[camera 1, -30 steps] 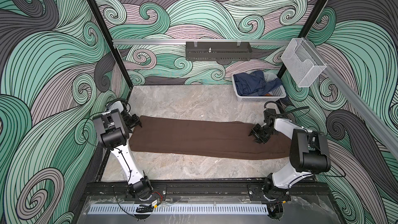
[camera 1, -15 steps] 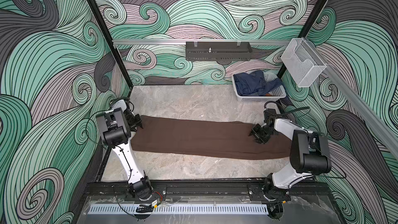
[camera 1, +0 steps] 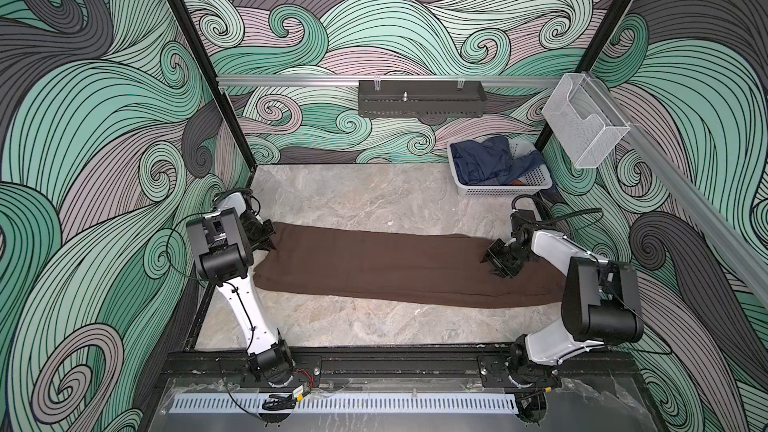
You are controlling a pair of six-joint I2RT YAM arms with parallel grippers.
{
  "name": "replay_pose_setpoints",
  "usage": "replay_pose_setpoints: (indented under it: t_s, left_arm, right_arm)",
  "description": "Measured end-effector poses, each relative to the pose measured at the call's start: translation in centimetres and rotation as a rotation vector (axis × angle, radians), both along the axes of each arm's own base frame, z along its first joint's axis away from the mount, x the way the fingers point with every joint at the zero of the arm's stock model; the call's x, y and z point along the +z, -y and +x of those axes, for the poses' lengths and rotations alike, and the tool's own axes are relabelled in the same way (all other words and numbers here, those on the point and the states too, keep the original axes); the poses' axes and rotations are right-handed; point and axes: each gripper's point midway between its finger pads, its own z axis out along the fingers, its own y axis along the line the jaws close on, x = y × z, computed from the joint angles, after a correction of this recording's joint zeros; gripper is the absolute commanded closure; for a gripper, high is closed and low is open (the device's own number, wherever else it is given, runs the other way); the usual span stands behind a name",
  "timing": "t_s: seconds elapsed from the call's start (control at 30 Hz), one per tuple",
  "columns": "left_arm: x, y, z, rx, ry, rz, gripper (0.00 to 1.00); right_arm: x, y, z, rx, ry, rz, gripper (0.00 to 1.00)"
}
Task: Fold and stack the trousers
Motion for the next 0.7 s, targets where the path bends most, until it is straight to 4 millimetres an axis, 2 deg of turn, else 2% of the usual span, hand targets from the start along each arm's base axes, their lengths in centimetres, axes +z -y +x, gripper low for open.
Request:
replay_pose_setpoints:
  t_s: [0.17, 0.27, 0.43, 0.7]
  left_arm:
    - [0.7, 0.1, 0.8, 0.005, 0.054, -0.002, 1.0]
    - [1.9, 0.2, 1.3, 0.012, 0.101, 0.003, 1.0]
    - [4.4, -0.2, 2.5, 0.031, 0.195, 0.031, 1.0]
    - [5.9, -1.4, 4.2, 0.065, 0.254, 0.084, 1.0]
  right_arm:
    - [0.9, -0.1, 0.1, 0.01, 0.032, -0.003, 0.57]
    - [1.4, -0.4, 0.1, 0.02, 0.048, -0.006, 0.57]
    - [2.2, -1.7, 0.1, 0.068, 0.075, -0.012, 0.57]
    - [2.8, -3.4, -0.1, 0.111, 0.093, -0.012, 0.55]
